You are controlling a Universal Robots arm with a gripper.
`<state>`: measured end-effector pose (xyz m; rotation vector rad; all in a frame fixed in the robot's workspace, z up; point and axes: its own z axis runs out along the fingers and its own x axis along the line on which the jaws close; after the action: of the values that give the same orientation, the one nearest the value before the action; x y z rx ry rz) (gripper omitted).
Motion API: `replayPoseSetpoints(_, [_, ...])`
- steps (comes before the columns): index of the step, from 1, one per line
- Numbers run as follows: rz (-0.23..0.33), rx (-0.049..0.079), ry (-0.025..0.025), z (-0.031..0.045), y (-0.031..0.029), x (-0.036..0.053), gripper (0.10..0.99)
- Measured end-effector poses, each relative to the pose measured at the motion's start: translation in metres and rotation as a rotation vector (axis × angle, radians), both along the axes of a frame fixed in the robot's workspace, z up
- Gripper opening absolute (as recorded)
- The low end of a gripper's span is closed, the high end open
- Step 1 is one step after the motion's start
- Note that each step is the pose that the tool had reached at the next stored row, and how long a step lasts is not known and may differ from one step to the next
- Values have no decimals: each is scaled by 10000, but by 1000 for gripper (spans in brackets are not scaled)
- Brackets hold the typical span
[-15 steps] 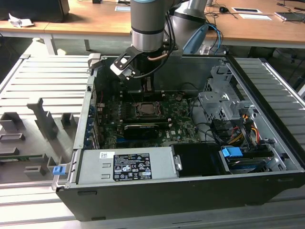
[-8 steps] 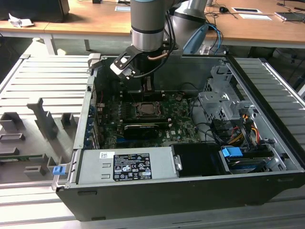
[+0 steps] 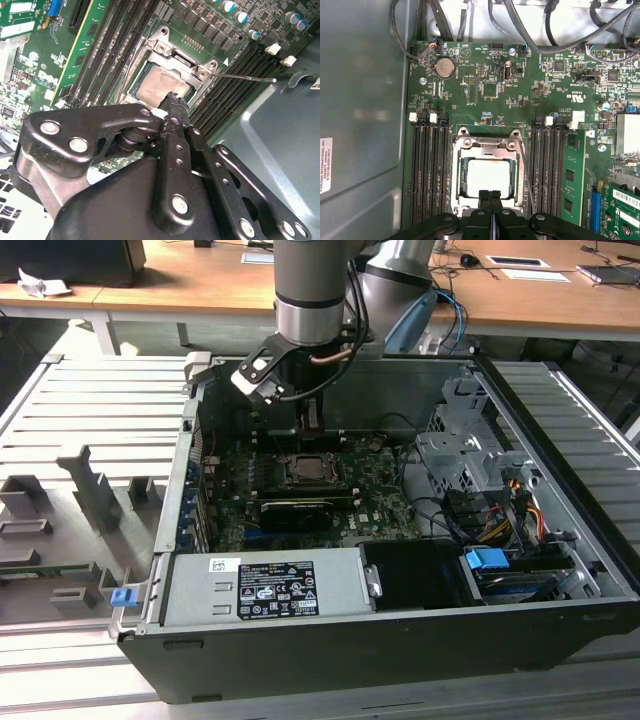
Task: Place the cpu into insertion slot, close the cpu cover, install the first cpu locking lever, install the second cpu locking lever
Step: 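Install the first cpu locking lever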
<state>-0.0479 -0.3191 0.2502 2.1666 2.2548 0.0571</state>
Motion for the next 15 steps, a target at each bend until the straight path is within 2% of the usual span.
replayPoseSetpoints(15, [0,-2,1,53,0,0,106])
